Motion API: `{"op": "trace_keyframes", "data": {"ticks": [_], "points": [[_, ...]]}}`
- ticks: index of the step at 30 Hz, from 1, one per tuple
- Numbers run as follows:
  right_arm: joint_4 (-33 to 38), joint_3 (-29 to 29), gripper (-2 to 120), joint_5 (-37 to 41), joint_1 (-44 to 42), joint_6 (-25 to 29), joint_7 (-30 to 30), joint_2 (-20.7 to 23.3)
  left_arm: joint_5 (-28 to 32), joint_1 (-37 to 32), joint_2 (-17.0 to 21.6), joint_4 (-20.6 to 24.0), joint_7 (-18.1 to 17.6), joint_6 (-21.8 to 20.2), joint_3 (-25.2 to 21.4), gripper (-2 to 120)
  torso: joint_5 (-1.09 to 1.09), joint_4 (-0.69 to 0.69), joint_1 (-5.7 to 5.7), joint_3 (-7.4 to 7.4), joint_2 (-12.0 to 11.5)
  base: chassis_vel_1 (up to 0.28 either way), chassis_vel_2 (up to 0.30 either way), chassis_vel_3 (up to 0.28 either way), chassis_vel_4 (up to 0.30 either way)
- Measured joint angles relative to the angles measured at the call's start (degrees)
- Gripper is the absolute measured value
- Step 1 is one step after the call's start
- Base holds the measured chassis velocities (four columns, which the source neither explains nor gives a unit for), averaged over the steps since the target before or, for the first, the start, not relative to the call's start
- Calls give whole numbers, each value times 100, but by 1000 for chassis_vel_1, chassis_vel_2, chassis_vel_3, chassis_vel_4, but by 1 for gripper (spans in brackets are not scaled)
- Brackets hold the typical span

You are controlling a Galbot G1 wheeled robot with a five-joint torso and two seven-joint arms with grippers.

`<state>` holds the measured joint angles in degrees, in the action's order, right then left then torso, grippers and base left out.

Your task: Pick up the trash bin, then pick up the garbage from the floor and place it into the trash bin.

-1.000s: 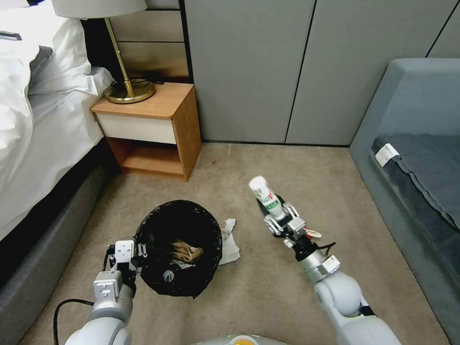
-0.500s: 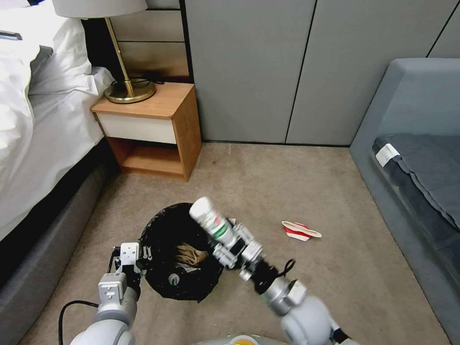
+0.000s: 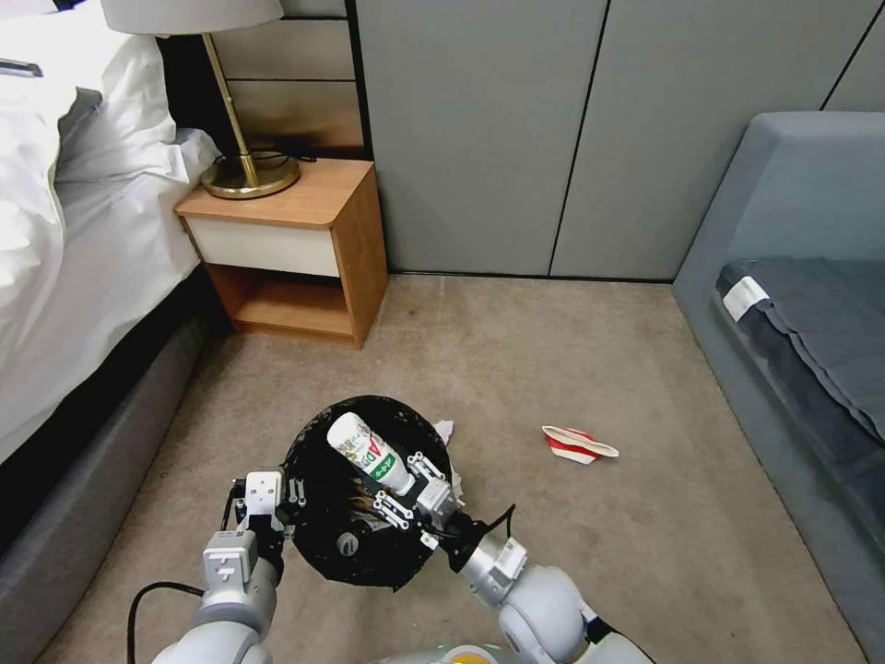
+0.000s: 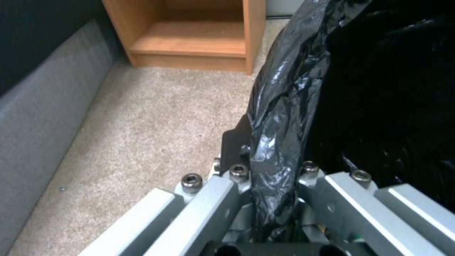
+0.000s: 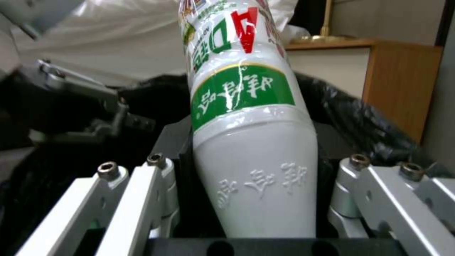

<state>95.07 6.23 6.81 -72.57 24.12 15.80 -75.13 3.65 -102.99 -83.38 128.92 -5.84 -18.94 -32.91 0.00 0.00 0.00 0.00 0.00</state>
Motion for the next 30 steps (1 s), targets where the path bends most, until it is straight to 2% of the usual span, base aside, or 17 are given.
{"op": "trace_keyframes", "data": {"ticks": [5,6,9,12,13,15,16,19,30], "points": [[-137,42,43,-33,55,-34,-60,-61,-9,0,-14,-7,0,3,25,1,0,0,0,0,0,0,0,0,0],[-167,59,52,-66,66,-76,-94,-77,-17,5,-25,-10,0,3,42,1,0,0,0,0,0,0,0,0,0],[-175,63,55,-85,67,-92,-110,-81,-20,8,-30,-10,0,3,47,1,0,0,0,0,0,0,0,0,0],[-177,69,72,-136,41,-110,-163,-81,-30,10,-44,-10,-1,4,59,1,0,0,0,0,0,0,0,0,0],[-177,69,72,-136,41,-110,-163,-81,-30,10,-44,-10,-1,4,59,1,0,0,0,0,0,0,0,0,0],[-106,74,84,-192,-29,-111,-177,-45,-34,4,-48,-2,-2,5,54,1,0,0,0,0,0,0,0,0,0],[-106,74,84,-192,-29,-111,-177,-45,-34,4,-48,-2,-2,5,54,1,0,0,0,0,0,0,0,0,0],[99,38,97,-273,-186,-82,-177,18,-26,2,-39,28,-3,5,11,1,0,0,1,0,0,0,0,0,0],[963,-319,100,-332,-622,-38,-161,311,-1,48,-35,-17,-4,4,-73,1,1,0,0,0,0,0,0,0,0]]}}
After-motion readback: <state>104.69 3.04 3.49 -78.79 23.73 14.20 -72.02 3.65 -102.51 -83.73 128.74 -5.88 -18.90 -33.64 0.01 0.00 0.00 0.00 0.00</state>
